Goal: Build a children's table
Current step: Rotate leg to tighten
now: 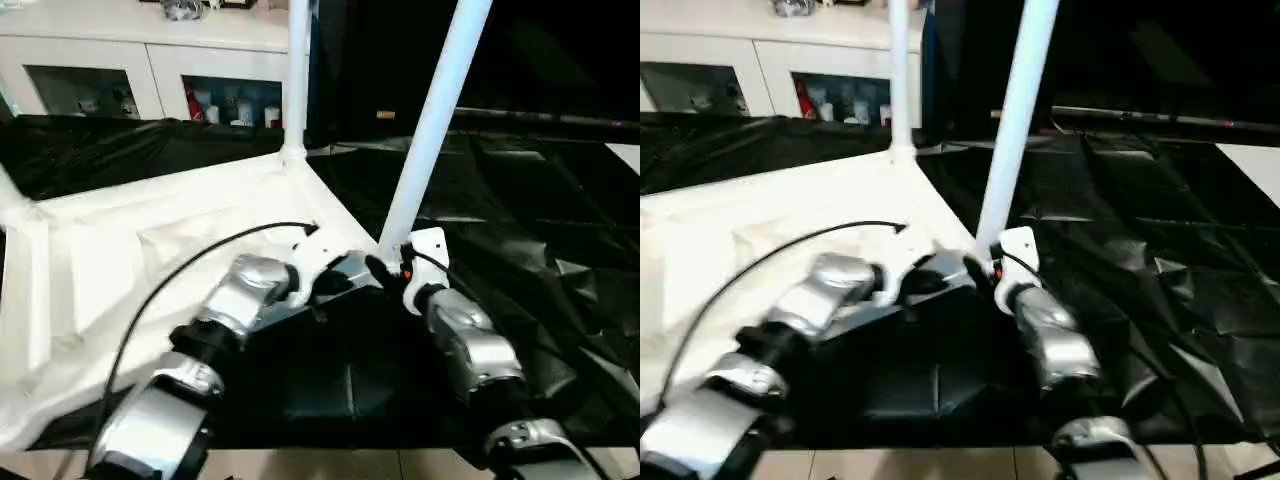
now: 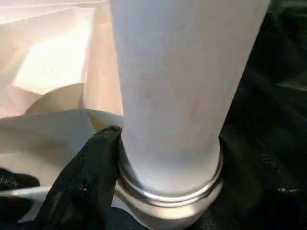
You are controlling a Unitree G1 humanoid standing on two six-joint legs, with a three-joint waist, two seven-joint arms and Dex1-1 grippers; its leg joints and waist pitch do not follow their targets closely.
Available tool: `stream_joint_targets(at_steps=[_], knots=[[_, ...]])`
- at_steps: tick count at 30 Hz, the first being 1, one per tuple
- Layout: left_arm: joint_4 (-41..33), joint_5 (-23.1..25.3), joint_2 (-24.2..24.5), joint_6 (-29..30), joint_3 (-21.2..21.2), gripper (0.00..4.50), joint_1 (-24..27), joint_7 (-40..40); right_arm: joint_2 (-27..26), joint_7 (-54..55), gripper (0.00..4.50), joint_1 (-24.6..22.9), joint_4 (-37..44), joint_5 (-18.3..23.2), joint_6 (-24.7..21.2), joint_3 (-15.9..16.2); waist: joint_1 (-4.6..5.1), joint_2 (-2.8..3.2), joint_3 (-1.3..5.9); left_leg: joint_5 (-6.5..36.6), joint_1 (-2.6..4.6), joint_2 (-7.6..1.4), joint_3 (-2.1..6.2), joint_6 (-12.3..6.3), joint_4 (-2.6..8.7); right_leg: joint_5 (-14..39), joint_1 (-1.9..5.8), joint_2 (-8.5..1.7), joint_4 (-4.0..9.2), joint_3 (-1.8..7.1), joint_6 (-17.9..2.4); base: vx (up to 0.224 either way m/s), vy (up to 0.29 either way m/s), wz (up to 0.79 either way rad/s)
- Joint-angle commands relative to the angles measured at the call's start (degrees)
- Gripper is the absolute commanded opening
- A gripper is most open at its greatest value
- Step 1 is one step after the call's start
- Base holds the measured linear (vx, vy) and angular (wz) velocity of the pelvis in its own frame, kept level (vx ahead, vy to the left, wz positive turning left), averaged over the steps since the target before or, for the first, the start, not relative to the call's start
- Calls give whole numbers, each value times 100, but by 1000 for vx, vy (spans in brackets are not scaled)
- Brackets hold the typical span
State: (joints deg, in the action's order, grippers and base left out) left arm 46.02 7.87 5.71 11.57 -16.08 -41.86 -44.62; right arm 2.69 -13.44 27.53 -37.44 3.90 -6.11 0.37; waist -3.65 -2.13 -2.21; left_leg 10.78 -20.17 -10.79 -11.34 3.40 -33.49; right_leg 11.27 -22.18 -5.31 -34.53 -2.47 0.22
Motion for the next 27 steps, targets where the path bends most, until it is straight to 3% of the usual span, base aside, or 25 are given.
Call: stream_joint_targets(at_steps=[1,4,5,8,11,13,16,19,21,22,25,27], knots=[[369,127,-358,39,-290,0,39,271,-343,-65,272,74,-71,-169,36,377,22,8,200,2413,105,-216,186,136,511,3004,4,-322,653,182,-566,0,0,0],[413,97,-332,-50,-249,0,22,231,-307,-181,272,41,59,-175,89,400,26,4,227,2259,67,-231,200,108,556,2684,64,-330,643,175,-591,0,0,0],[418,89,-296,-120,-230,0,24,161,-268,-364,328,18,148,-78,159,361,26,-16,225,2236,62,-232,193,93,556,2621,64,-331,641,177,-610,0,0,0],[312,39,-88,-448,-206,0,117,-262,102,-958,350,-18,393,93,254,318,7,-18,227,2162,51,-235,178,1,548,2405,86,-333,625,189,-694,0,0,0],[195,-69,106,-505,-182,0,216,-661,579,-1863,384,-101,588,88,250,579,-19,-9,242,1822,36,-240,136,-112,516,1874,108,-333,566,206,-895,0,0,0],[90,-158,247,-568,-180,0,294,-1008,870,-2468,396,-197,790,150,142,735,-43,-47,249,1545,-19,-243,129,-273,492,1526,175,-335,513,211,-979,0,0,0],[-324,-460,598,-695,-207,0,534,-1970,1404,-3513,396,-379,1188,362,-102,916,-75,-53,274,1221,-8,-255,117,-391,461,1268,212,-339,473,202,-1102,0,0,0],[-637,-625,858,-719,-262,0,690,-2581,1608,-3934,396,-407,1287,480,-173,918,-70,-28,285,908,-17,-262,100,-503,448,761,213,-330,401,200,-1325,0,0,0],[-736,-668,951,-699,-273,0,738,-2755,1669,-4095,396,-407,1313,520,-202,913,-70,-20,301,746,-3,-266,85,-533,426,442,211,-320,360,204,-1424,26,2,0],[-828,-713,1022,-631,-279,0,777,-2891,1712,-4199,396,-408,1334,541,-216,920,-98,-12,320,536,4,-266,77,-599,402,-53,228,-295,283,193,-1585,52,4,-1],[-1149,-873,1231,-458,-254,0,902,-3251,1883,-4576,396,-416,1397,519,-266,1061,-126,-21,340,273,-16,-261,48,-713,356,-530,237,-269,216,177,-1718,0,0,0],[-1187,-893,1259,-449,-231,0,919,-3281,1926,-4660,396,-428,1408,495,-262,1119,-140,-22,337,269,-17,-264,33,-747,342,-555,218,-270,217,180,-1736,0,0,0]])
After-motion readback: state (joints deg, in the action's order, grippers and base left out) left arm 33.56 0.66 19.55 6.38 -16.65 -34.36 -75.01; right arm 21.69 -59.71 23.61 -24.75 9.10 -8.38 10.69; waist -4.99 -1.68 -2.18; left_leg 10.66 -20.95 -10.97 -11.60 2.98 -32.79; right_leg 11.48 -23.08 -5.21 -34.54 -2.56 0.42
